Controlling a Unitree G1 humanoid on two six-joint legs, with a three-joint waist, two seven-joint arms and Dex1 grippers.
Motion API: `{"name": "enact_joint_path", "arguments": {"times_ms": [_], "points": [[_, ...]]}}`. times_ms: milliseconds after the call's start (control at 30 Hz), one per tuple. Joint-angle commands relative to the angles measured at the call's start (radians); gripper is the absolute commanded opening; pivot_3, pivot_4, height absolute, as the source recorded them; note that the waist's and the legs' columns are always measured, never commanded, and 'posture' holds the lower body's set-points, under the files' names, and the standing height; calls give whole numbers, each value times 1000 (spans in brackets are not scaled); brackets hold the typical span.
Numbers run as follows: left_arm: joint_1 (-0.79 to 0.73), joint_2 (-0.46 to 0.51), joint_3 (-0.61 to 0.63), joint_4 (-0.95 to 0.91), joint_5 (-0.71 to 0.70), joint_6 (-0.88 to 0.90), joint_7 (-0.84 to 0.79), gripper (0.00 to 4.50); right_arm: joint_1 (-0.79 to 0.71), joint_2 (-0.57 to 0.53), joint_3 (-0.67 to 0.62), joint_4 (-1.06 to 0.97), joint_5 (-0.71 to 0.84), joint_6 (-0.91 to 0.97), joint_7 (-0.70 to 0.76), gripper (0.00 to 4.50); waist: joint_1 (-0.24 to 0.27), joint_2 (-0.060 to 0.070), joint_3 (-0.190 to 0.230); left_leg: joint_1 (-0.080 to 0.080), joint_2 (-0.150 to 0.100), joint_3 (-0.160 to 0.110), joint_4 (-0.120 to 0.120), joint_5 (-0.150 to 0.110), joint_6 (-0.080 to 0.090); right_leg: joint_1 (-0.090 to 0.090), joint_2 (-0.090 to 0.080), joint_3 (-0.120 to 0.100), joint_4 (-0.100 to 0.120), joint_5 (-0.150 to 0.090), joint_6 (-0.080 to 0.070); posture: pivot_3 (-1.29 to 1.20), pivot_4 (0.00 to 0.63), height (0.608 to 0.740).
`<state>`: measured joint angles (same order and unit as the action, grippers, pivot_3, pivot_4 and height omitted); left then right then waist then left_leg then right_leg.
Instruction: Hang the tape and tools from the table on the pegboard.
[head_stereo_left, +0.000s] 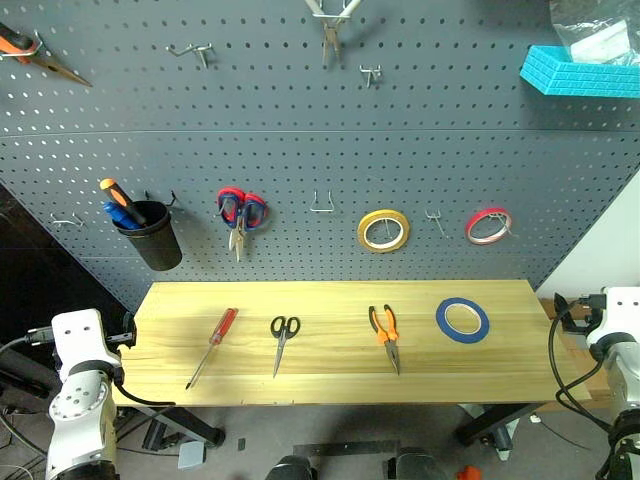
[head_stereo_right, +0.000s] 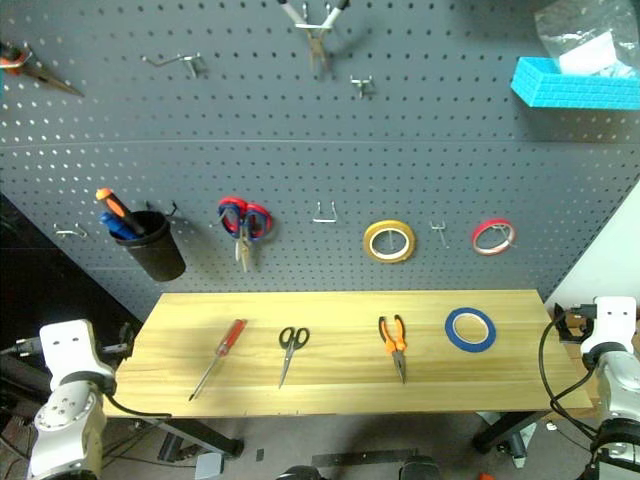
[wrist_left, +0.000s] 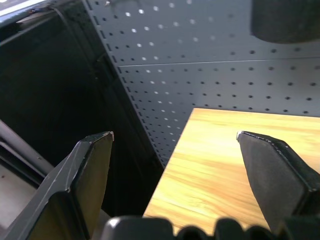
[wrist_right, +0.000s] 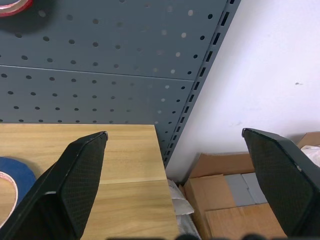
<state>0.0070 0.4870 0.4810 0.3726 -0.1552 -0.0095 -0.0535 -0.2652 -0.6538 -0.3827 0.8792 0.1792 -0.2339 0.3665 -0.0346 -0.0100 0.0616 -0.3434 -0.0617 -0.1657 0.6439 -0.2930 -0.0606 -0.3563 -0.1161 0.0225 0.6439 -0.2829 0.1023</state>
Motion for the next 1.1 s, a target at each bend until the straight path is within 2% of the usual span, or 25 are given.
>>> {"name": "enact_joint_path", "arguments": {"times_ms": [33, 433, 633, 767, 900, 967, 1100], "points": [[-4, 25, 33, 0, 17, -69, 23, 4257, -25, -29, -15, -7, 7, -22, 0, 4500, 1, 0, 0, 0, 0, 0, 0, 0, 0, 0, 0, 0, 0, 0, 0, 9, 23, 740], [14, 34, 71, 20, -5, -39, 52, 4257, -32, -30, -11, 1, 5, -21, 10, 4500, 3, 0, 0, 0, 0, 0, 0, 0, 0, 0, 0, 0, 1, 0, 0, 13, 24, 740], [39, -1, 96, -83, -75, 29, 34, 4257, -7, -22, -20, -45, 21, -2, 17, 4500, 3, 0, 0, 0, 0, 1, 0, 0, 0, 0, 0, 0, 0, 0, 0, 17, 39, 740], [86, -35, 86, -186, -110, 90, 14, 4257, 64, -9, -11, -154, 29, 40, 42, 4500, 5, 0, 1, 0, 0, 1, 0, -1, 0, 0, 0, 1, 0, 0, 0, 23, 51, 740], [97, -76, 61, -285, -169, 74, -66, 4257, 173, -4, 39, -333, 13, 79, 107, 4500, 7, -1, 8, -1, 1, 1, 0, -1, 1, 0, 0, 0, 0, 0, 0, 15, 75, 740], [95, -64, 20, -330, -144, 107, -90, 4257, 227, -4, 69, -452, 12, 124, 139, 4500, 7, 0, 14, 0, 1, 1, 0, -1, 1, 0, 0, 0, 0, 0, 0, 4, 90, 740], [92, 8, -108, -426, -124, 160, -247, 4257, 306, -12, 114, -668, 13, 245, 182, 4500, 7, 4, 30, -1, 2, 1, 1, -1, 1, 0, 0, 0, 1, 0, 0, -14, 114, 740]]}}
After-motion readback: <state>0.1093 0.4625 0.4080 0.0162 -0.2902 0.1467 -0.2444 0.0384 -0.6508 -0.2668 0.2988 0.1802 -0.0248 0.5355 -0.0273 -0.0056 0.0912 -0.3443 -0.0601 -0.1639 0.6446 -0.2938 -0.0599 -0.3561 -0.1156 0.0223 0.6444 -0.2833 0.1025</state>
